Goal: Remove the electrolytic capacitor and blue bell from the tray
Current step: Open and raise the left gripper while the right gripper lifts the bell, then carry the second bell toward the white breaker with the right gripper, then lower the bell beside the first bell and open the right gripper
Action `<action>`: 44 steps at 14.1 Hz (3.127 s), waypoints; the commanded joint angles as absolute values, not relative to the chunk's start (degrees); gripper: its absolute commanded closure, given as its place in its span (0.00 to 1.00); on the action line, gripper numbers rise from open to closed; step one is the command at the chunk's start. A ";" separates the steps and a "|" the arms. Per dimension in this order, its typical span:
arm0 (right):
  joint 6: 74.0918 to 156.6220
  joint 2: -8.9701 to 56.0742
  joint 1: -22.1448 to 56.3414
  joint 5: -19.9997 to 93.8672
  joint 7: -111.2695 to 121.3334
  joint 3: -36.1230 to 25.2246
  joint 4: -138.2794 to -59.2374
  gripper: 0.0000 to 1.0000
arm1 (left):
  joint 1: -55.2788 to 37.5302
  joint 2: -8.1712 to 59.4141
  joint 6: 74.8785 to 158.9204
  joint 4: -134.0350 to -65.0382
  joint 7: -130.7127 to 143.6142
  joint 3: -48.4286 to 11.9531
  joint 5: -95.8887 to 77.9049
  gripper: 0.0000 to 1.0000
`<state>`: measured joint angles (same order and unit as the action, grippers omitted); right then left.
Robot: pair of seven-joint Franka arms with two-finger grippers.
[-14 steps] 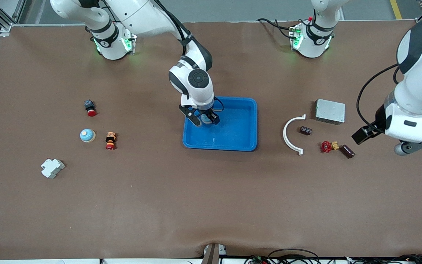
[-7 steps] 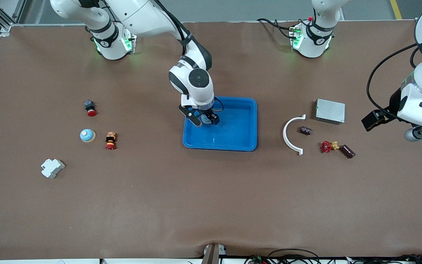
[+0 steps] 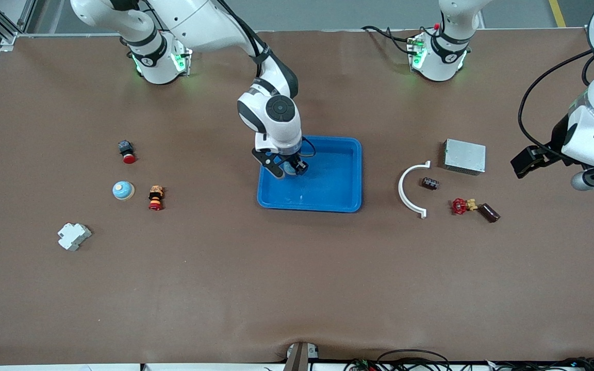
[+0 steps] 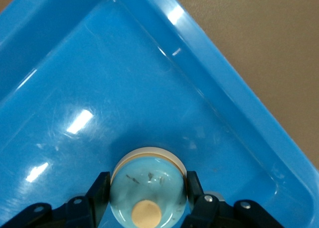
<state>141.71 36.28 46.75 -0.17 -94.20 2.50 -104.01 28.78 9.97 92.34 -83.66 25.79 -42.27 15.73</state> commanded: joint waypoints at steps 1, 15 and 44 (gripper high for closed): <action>138.80 35.69 46.58 -1.14 -94.75 2.37 -101.96 1.00 | 29.36 8.88 91.49 -83.58 24.08 -42.10 14.59 0.00; 105.20 21.80 14.97 -0.17 -34.41 2.37 -93.60 1.00 | 3.55 0.72 83.59 -84.80 9.15 -11.89 4.22 0.00; 128.06 34.27 -9.75 -0.79 0.17 2.29 -99.67 1.00 | -3.34 -6.15 86.49 -90.88 4.30 -3.69 1.05 0.00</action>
<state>127.45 33.58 -8.44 -0.37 0.12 1.13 -100.02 -3.16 -5.67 86.53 -90.85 3.15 -3.72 2.31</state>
